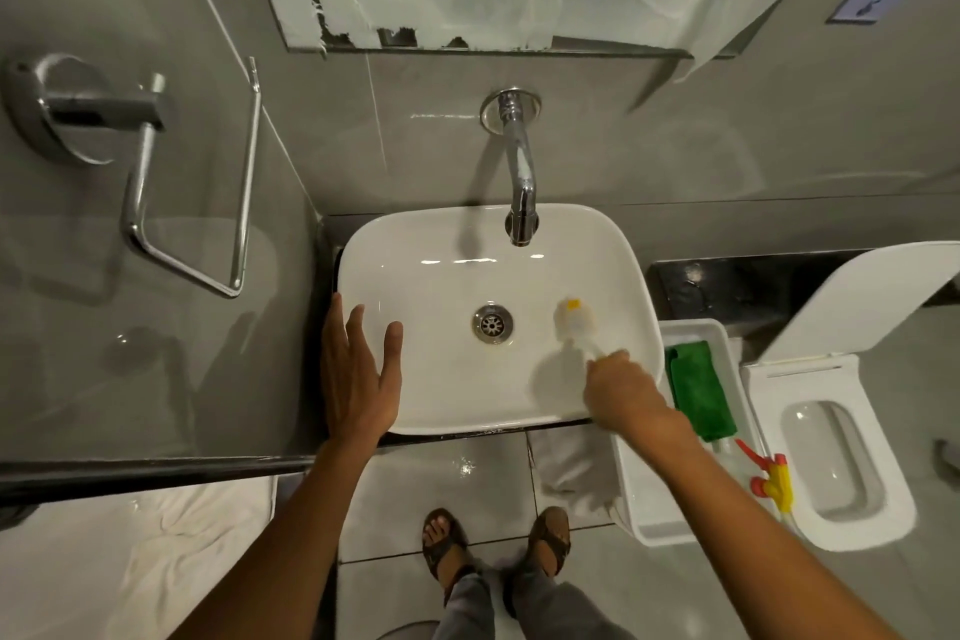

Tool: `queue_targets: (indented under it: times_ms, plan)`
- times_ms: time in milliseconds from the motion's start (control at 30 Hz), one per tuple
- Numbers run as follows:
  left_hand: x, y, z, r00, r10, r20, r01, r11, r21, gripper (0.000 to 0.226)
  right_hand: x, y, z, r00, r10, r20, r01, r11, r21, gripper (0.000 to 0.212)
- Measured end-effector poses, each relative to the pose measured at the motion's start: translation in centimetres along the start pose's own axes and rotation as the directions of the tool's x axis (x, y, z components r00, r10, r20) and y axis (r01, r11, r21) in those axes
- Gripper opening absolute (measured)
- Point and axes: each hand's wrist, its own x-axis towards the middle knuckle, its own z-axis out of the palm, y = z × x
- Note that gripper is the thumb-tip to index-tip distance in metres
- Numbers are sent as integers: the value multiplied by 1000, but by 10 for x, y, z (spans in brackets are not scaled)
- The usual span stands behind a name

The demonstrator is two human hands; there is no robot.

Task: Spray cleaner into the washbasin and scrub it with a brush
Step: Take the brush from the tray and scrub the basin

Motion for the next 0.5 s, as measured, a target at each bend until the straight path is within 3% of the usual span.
queue_targets:
  times_ms: [100,167,233,367,500]
  plan:
    - [0,0,0,1000,2,-6,-2,1000,1,106,-52,-22,18,968,-186,170,203,975,-87,41]
    - [1,0,0,1000,0,-10,0,1000,10,106,-74,-54,27,919,-295,263,322,945,-61,40]
    - [1,-1,1,1000,3,-15,-3,1000,19,104,-84,-97,38,886,-336,320,344,938,33,41]
    - [1,-2,2,1000,22,-22,-22,1000,20,102,-56,-154,31,943,-264,202,200,936,291,48]
    - [2,-2,1,1000,9,-10,-9,1000,10,106,6,-136,-16,988,-144,47,119,932,344,44]
